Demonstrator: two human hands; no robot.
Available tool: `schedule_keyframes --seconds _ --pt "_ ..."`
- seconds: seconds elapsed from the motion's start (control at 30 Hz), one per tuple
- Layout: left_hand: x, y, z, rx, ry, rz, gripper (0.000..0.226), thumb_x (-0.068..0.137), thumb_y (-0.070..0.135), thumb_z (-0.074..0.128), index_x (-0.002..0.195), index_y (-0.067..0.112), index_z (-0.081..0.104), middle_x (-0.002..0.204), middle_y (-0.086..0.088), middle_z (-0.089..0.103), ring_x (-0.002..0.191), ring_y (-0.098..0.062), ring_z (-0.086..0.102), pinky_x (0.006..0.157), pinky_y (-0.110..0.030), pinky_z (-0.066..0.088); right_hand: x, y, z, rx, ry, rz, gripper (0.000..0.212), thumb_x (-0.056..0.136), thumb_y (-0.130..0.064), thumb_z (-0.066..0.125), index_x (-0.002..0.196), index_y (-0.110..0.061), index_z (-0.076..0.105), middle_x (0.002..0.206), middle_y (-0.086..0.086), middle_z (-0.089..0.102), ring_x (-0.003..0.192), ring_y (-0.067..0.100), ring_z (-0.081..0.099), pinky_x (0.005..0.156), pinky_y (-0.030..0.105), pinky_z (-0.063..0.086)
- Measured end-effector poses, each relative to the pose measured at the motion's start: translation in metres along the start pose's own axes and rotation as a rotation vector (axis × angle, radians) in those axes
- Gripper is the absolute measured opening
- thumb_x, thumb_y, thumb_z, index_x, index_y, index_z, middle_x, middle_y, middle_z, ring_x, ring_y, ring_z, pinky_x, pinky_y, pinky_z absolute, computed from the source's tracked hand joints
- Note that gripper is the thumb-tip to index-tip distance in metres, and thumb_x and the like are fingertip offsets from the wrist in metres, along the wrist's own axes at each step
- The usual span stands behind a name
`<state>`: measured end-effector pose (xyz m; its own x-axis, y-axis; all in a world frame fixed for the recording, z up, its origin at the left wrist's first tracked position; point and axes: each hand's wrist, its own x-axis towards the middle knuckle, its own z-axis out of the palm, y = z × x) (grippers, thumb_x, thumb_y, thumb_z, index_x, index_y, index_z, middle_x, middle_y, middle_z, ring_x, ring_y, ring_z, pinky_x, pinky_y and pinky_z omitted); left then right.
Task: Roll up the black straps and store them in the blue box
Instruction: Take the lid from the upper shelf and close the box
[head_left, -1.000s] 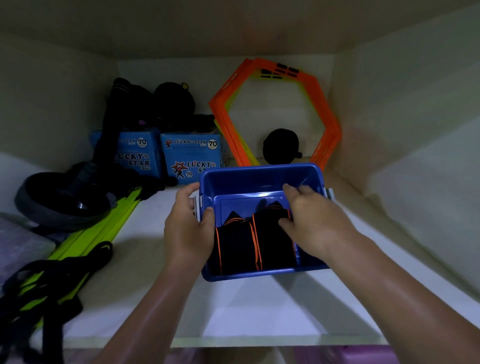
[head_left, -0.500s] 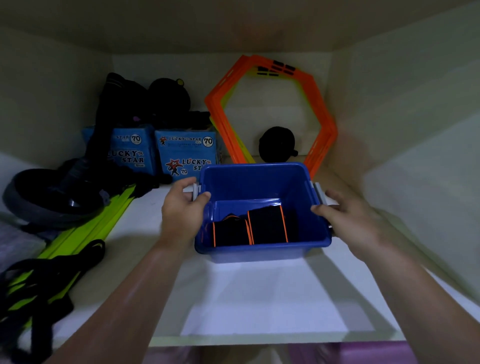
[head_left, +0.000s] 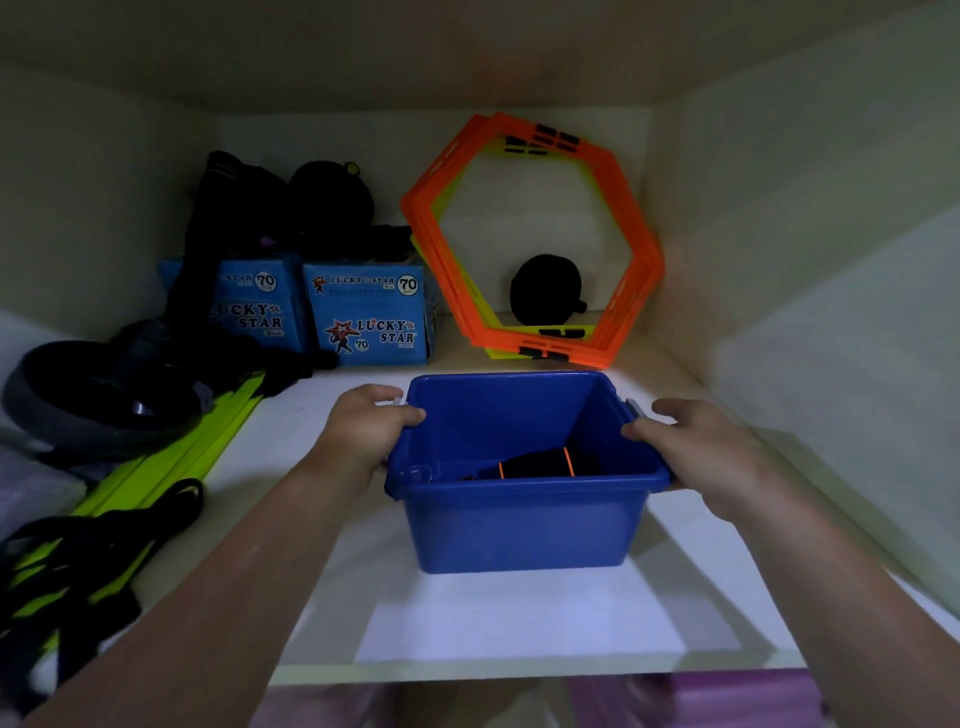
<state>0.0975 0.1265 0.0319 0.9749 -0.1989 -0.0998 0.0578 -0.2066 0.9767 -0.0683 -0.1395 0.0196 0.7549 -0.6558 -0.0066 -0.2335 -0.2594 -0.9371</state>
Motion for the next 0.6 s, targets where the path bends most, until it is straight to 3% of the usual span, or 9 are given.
schedule_keyframes --seconds 0.13,0.27,0.3,0.37,0.4,0.47,0.53,0.6 --pt "-0.005 0.003 -0.004 0.058 -0.046 0.011 0.029 0.092 0.009 0.069 0.119 0.017 0.06 0.103 -0.008 0.064 0.073 -0.014 0.056 0.062 -0.028 0.042 -0.006 -0.001 -0.003 -0.034 -0.002 0.004 0.075 0.087 -0.02 0.072 0.152 -0.002 0.037 0.127 0.019 0.062 0.075 0.024 0.075 0.055 0.034 0.061" --pt "-0.008 0.005 -0.005 0.125 -0.031 0.037 0.043 0.092 0.019 0.07 0.133 0.012 0.058 0.119 -0.009 0.064 0.078 -0.013 0.058 0.058 -0.028 0.043 -0.011 -0.005 -0.004 -0.096 0.005 -0.027 0.077 0.089 -0.024 0.072 0.153 -0.003 0.035 0.121 0.016 0.066 0.072 0.02 0.074 0.05 0.029 0.058" --pt "-0.01 0.005 -0.005 0.147 -0.033 0.037 0.046 0.092 0.025 0.07 0.135 0.012 0.057 0.119 -0.008 0.064 0.078 -0.014 0.058 0.057 -0.029 0.042 -0.012 -0.005 -0.004 -0.126 0.001 -0.039 0.077 0.089 -0.028 0.071 0.152 -0.004 0.035 0.111 0.01 0.07 0.072 0.02 0.074 0.055 0.03 0.058" --pt "-0.013 0.009 -0.004 0.181 -0.044 0.047 0.053 0.091 0.035 0.069 0.137 0.015 0.053 0.116 -0.007 0.064 0.08 -0.016 0.06 0.058 -0.029 0.043 -0.011 -0.009 -0.009 -0.211 0.016 -0.087 0.07 0.089 -0.038 0.069 0.144 -0.003 0.045 0.1 0.0 0.074 0.088 0.022 0.074 0.078 0.039 0.059" --pt "-0.014 0.012 -0.004 0.199 -0.047 0.066 0.057 0.09 0.039 0.069 0.14 0.017 0.05 0.119 -0.007 0.064 0.085 -0.018 0.063 0.062 -0.03 0.046 -0.011 -0.013 -0.011 -0.255 0.026 -0.114 0.059 0.087 -0.044 0.068 0.129 -0.004 0.057 0.108 0.0 0.074 0.102 0.022 0.071 0.088 0.041 0.056" --pt "-0.015 0.018 -0.005 0.291 -0.033 0.148 0.065 0.087 0.047 0.068 0.144 0.023 0.046 0.132 -0.007 0.059 0.103 -0.023 0.064 0.075 -0.033 0.05 -0.014 -0.026 -0.015 -0.347 0.047 -0.171 0.043 0.085 -0.053 0.064 0.104 -0.014 0.066 0.131 0.0 0.067 0.117 0.019 0.064 0.085 0.034 0.048" --pt "-0.014 0.026 -0.005 0.413 0.004 0.249 0.067 0.085 0.052 0.067 0.144 0.029 0.047 0.144 -0.004 0.049 0.122 -0.025 0.055 0.092 -0.037 0.049 -0.017 -0.039 -0.016 -0.399 0.086 -0.23 0.046 0.089 -0.051 0.062 0.116 -0.014 0.068 0.133 0.002 0.066 0.099 0.013 0.066 0.073 0.024 0.044" --pt "-0.018 0.037 -0.004 0.441 0.018 0.34 0.065 0.082 0.054 0.068 0.14 0.031 0.05 0.145 -0.002 0.046 0.131 -0.025 0.049 0.104 -0.041 0.045 -0.023 -0.051 -0.016 -0.405 0.108 -0.291 0.041 0.092 -0.044 0.064 0.124 -0.019 0.064 0.121 0.002 0.069 0.077 0.008 0.062 0.062 0.012 0.042"
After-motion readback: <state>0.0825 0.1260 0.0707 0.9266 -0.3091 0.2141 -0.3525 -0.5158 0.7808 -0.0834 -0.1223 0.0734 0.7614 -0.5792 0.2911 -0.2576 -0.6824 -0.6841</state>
